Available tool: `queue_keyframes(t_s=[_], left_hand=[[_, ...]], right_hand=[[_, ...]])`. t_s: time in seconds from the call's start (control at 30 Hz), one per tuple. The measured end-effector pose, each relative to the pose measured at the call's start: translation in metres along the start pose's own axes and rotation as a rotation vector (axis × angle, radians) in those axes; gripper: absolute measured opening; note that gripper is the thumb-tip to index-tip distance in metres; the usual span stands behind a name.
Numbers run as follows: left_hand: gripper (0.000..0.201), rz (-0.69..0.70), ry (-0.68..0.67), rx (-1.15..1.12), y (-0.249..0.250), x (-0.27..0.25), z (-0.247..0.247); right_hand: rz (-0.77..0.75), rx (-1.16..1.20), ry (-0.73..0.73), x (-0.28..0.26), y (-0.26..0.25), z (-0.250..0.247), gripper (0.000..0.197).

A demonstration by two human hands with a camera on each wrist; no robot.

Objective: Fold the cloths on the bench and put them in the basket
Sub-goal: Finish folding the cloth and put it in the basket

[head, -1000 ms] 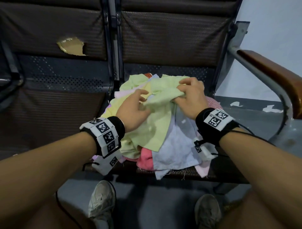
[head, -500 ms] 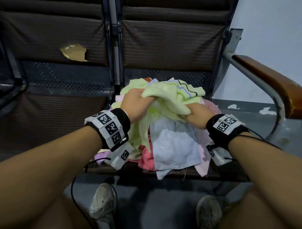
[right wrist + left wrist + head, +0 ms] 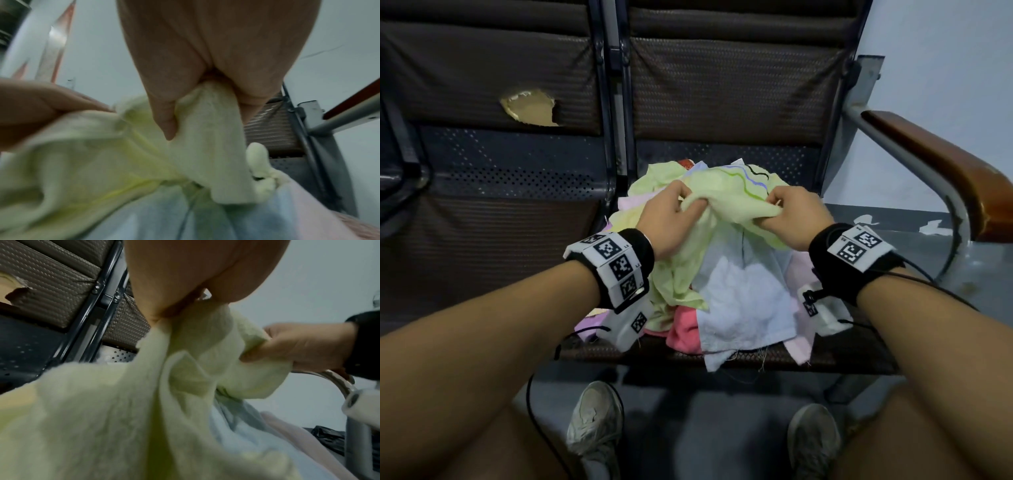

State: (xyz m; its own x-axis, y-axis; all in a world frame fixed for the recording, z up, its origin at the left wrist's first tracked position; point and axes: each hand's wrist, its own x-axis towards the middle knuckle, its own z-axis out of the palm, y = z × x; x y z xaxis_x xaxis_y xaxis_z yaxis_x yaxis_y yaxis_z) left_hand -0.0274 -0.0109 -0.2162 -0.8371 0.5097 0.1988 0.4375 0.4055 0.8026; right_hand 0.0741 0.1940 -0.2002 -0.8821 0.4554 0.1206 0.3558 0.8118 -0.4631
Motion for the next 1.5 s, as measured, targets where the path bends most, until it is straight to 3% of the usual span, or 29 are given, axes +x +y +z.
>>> queue_keyframes(t_s=[0.13,0.23,0.3,0.37,0.43,0.5,0.57,0.67,0.73,0.83,0.87,0.93,1.0,1.1,1.17,1.2,1.33,1.43,1.5], left_hand=[[0.048,0.045,-0.114,0.042,-0.003,0.001,-0.005],[0.036,0.036,-0.121,0.155,-0.004,0.001,-0.004],[0.022,0.002,-0.018,0.193,-0.002,0.004,-0.006],[0.015,-0.058,0.079,0.212,0.0,0.01,-0.01],[0.019,-0.137,0.145,0.202,0.0,0.018,-0.014],[0.023,-0.208,0.168,0.148,0.0,0.022,-0.013],[0.029,-0.227,0.132,0.033,0.001,0.022,-0.009],[0.027,-0.215,0.102,-0.177,0.003,0.019,-0.006],[0.015,-0.192,0.153,-0.182,0.003,0.02,-0.007],[0.025,-0.205,0.205,-0.134,0.003,0.022,-0.01],[0.024,-0.204,0.208,-0.118,0.002,0.023,-0.011],[0.03,-0.235,0.216,-0.08,0.003,0.023,-0.014],[0.038,-0.265,0.193,-0.11,0.004,0.022,-0.016],[0.023,-0.235,0.099,-0.278,0.006,0.018,-0.014],[0.016,-0.224,0.094,-0.295,0.006,0.016,-0.014],[0.01,-0.213,0.094,-0.302,0.007,0.016,-0.013],[0.026,-0.126,0.03,-0.293,0.012,0.013,-0.006],[0.013,-0.048,-0.03,-0.194,0.011,0.009,-0.002],[0.008,0.009,0.003,-0.023,0.008,0.007,-0.002]], right_hand=[[0.122,0.043,0.106,0.001,0.021,-0.013,0.031],[0.069,0.157,0.196,0.0,0.023,-0.018,0.029],[0.005,0.204,0.106,-0.004,0.02,-0.018,0.028],[-0.034,0.2,-0.076,-0.01,0.016,-0.016,0.027],[-0.099,0.159,-0.19,-0.018,0.01,-0.015,0.032],[-0.198,0.134,-0.2,-0.026,0.0,-0.016,0.045],[-0.289,0.148,-0.171,-0.034,-0.012,-0.019,0.051],[-0.35,0.218,-0.054,-0.039,-0.027,-0.024,0.042],[-0.347,0.246,0.061,-0.04,-0.03,-0.026,0.033],[-0.345,0.308,0.141,-0.042,-0.033,-0.028,0.008],[-0.365,0.32,0.145,-0.042,-0.034,-0.029,0.021],[-0.463,0.303,0.11,-0.042,-0.038,-0.03,0.035],[-0.542,0.222,-0.017,-0.041,-0.043,-0.027,0.039],[-0.426,0.039,-0.326,-0.042,-0.044,-0.012,0.046],[-0.333,-0.06,-0.377,-0.042,-0.041,-0.001,0.047],[-0.298,-0.076,-0.35,-0.041,-0.04,0.003,0.047],[-0.253,0.034,-0.075,-0.03,-0.041,0.006,0.029],[-0.283,0.145,0.136,-0.026,-0.045,0.004,0.017],[-0.29,0.219,0.245,-0.023,-0.045,-0.001,0.026]])
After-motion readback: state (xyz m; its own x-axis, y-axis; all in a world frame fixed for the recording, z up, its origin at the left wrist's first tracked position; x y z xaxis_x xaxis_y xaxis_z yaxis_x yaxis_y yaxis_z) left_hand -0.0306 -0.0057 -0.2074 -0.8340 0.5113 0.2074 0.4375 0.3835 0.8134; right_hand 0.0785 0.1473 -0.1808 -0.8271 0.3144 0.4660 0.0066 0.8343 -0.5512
